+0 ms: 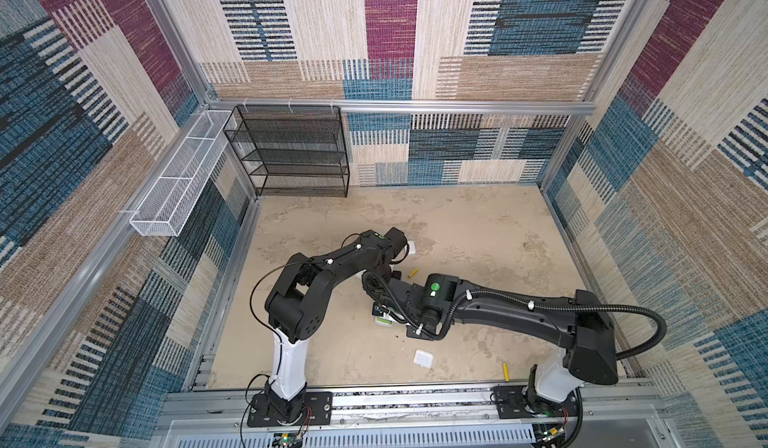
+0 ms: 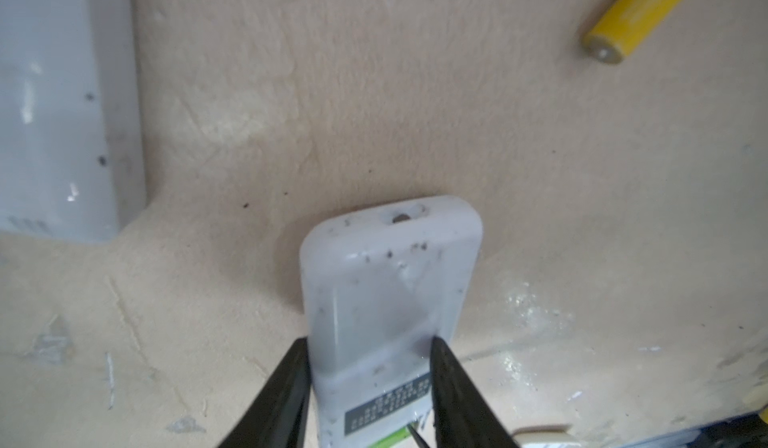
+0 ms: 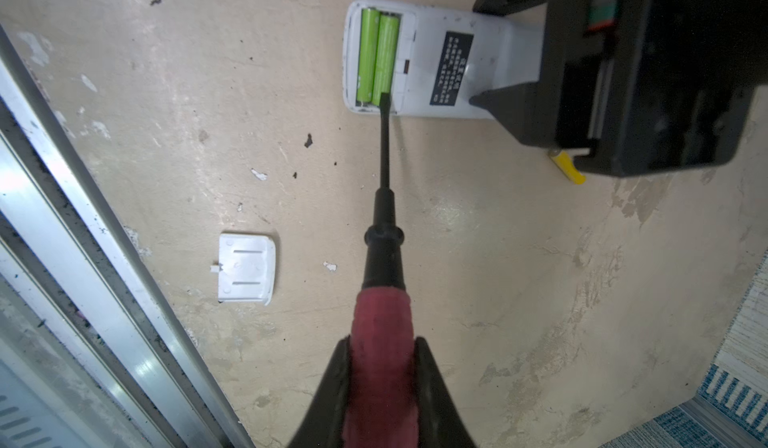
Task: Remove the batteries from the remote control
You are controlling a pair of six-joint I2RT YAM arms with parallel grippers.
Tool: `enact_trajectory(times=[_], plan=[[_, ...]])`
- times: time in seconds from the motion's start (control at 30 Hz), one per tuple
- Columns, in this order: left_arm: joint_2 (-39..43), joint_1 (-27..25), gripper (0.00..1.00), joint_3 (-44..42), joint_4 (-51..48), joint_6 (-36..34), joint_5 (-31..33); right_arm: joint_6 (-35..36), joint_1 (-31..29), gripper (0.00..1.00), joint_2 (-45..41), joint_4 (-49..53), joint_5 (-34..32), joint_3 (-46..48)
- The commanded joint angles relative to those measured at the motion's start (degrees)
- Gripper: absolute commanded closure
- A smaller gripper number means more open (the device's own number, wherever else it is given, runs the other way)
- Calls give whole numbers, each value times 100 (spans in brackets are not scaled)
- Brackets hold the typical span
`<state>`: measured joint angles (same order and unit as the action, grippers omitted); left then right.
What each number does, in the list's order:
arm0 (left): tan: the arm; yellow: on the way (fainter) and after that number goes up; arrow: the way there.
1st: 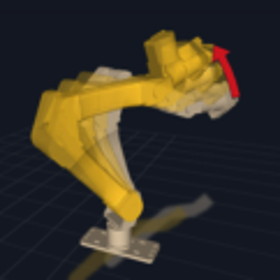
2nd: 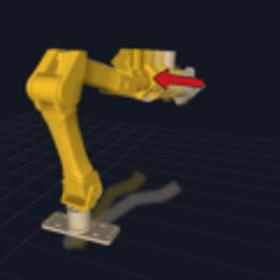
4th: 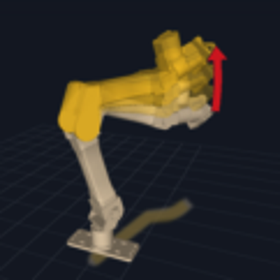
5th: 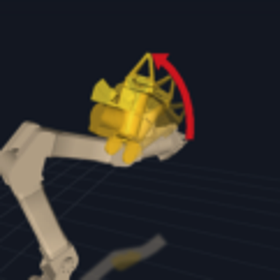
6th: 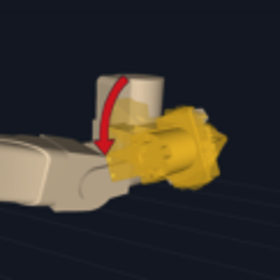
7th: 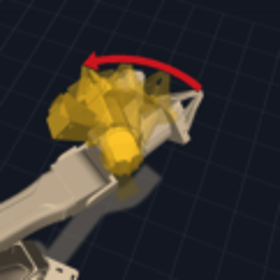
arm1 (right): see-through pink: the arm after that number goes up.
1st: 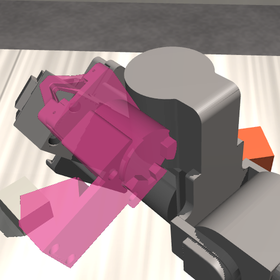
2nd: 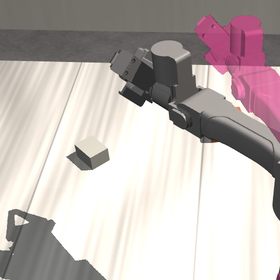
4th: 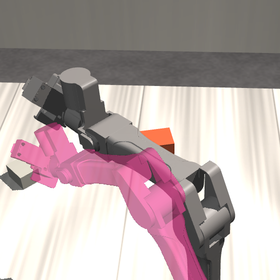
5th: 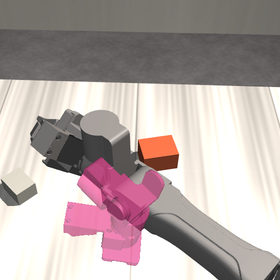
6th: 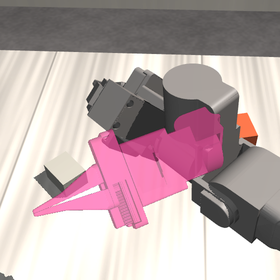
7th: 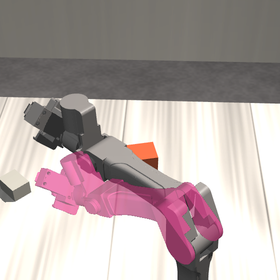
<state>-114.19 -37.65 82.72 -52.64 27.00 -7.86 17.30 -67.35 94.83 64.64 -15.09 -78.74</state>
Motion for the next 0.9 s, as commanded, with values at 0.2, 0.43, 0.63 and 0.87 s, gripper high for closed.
enact_trajectory(times=[0.2, 0.43, 0.63, 0.87], plan=[[-133, -32, 64, 7, -48, 76, 127, -139, -19, 100, -84, 127, -119, -29], [-174, -50, 65, 78, -124, 57, 201, -157, -21, 100, -149, 150, -145, 14], [-192, -58, 65, 94, -141, 66, 223, -181, -24, 100, -169, 158, -99, 76], [-209, -67, 65, 113, -168, 59, 243, -192, -24, 100, -159, 144, -145, 164]])
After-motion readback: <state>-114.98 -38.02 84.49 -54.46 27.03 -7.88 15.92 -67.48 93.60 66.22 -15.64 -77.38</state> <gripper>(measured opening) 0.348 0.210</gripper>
